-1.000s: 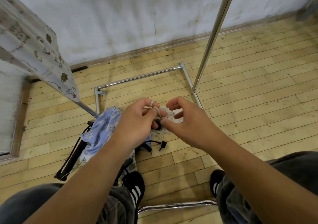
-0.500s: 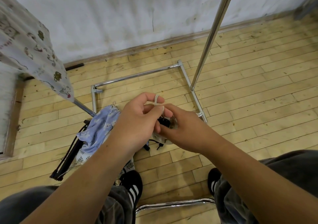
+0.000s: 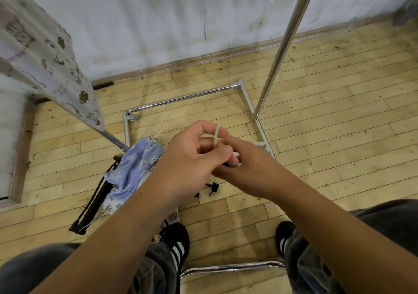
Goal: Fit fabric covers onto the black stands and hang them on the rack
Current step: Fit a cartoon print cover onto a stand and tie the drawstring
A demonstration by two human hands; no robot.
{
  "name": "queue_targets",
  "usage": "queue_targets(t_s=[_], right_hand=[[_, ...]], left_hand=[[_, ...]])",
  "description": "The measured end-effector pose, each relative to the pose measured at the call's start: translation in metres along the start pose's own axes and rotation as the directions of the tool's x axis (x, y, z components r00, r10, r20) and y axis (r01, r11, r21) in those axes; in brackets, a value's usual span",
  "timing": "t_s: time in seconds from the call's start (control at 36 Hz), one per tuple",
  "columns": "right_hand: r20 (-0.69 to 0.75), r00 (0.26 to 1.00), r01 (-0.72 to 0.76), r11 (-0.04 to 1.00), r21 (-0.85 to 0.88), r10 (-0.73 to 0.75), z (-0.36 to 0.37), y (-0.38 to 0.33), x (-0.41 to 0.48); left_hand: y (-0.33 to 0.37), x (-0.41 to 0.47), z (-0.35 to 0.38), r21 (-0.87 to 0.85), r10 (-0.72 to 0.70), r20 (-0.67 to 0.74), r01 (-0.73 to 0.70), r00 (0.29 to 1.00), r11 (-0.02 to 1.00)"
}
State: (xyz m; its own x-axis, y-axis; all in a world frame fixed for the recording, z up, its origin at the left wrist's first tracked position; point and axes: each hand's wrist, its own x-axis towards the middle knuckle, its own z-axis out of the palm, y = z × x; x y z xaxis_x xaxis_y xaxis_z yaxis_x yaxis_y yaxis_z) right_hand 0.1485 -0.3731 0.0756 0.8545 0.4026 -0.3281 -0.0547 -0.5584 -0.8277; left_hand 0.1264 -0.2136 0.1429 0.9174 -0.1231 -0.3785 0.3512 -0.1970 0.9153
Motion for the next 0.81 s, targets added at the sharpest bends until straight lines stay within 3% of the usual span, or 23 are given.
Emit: queue_targets(t_s=[0.14,0.22,0.33,0.81], right_hand=[[-0.045,0.997,0.058,0.995,-0.077,-0.061,0.001,0.003,0.004],[-0.055,0.995,0.079,0.988,-0.130,-0.087,0.001,0.000,0.002],[-0.015,0.998,0.052,0.997,-0.063,-0.053,-0.004,-0.006,-0.002],[0.005,1.000,0.003,0.999,-0.037,-0.002,-0.011,-0.016,-0.007]], left_hand=[[0.005,0.001,-0.001,-0.026,0.028,-0.020,-0.028,0.999,0.999],[0.006,0.001,0.001,0.069,0.101,-0.032,-0.099,0.994,0.993],[0.002,0.001,0.002,0.200,0.169,-0.048,-0.156,0.984,0.967],[-0.006,0.007,-0.006,0.261,0.177,-0.048,-0.159,0.983,0.952]])
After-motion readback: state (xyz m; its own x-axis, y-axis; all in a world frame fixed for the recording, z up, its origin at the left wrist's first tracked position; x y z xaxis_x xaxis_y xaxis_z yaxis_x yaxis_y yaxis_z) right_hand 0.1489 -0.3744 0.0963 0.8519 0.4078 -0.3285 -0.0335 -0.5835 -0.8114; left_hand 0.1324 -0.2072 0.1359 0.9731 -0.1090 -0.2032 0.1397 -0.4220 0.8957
